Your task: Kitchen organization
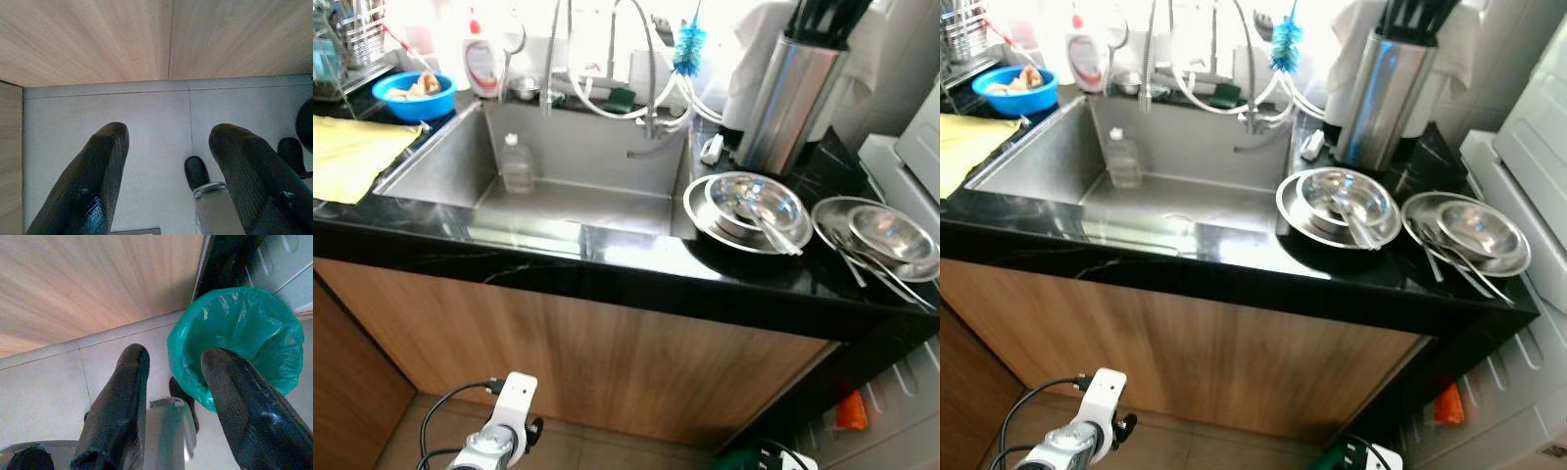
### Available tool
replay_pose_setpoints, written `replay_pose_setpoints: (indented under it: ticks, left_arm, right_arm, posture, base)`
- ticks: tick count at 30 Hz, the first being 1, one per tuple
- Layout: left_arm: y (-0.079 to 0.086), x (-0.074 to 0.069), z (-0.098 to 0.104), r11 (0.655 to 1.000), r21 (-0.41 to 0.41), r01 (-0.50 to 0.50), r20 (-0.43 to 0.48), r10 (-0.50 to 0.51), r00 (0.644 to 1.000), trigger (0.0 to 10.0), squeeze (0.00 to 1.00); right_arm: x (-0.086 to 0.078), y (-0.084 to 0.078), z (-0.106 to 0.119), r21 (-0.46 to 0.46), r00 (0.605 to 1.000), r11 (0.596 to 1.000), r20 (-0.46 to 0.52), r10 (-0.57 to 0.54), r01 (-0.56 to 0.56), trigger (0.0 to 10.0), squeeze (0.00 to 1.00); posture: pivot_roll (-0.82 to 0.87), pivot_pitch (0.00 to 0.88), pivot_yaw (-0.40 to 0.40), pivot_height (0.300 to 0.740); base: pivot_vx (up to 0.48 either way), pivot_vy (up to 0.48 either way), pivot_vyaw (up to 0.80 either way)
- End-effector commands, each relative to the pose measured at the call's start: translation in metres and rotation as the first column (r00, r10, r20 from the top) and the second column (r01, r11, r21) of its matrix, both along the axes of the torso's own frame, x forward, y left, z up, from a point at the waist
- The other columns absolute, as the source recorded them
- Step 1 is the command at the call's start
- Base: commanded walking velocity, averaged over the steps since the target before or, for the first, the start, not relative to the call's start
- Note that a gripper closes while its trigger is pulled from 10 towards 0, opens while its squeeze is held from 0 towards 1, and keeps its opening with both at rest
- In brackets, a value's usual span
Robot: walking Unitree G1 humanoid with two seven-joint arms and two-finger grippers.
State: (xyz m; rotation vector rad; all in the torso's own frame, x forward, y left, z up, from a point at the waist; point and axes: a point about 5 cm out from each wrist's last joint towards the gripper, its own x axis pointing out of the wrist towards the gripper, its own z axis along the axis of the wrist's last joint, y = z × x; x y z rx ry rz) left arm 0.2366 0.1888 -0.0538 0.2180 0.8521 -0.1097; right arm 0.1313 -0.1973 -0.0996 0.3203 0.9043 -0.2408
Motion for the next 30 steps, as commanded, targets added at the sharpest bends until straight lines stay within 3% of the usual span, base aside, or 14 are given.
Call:
replay_pose_setpoints:
  ticks: [1, 25, 30]
  left_arm:
    - [-0.0013, 0.0006, 0.0001, 1.000, -0.007, -0.005, -0.004, 0.005, 1.000, 10.0, 0.00]
    - [-0.0015, 0.0014, 0.0006, 1.000, -0.008, -0.004, -0.001, 0.004, 1.000, 10.0, 0.00]
    - [-0.0018, 0.0022, 0.0012, 1.000, -0.004, 0.003, 0.007, -0.003, 1.000, 10.0, 0.00]
  right_arm:
    - [-0.0014, -0.0037, 0.0001, -0.006, 1.000, 1.000, -0.002, -0.019, 0.019, 10.0, 0.00]
    - [-0.0012, -0.0032, 0.0001, -0.005, 1.000, 1.000, 0.000, -0.015, 0.015, 10.0, 0.00]
    - [-0.0011, -0.0031, 0.0001, -0.004, 1.000, 1.000, 0.000, -0.013, 0.013, 10.0, 0.00]
  posture:
    - [0.05, 0.000, -0.063, 0.740]
    - [0.05, 0.000, -0.061, 0.740]
    - [0.06, 0.000, -0.063, 0.740]
  base:
    - [0.000, 0.285, 0.00]
    - [0.000, 0.289, 0.00]
    - [0.000, 0.000, 0.00]
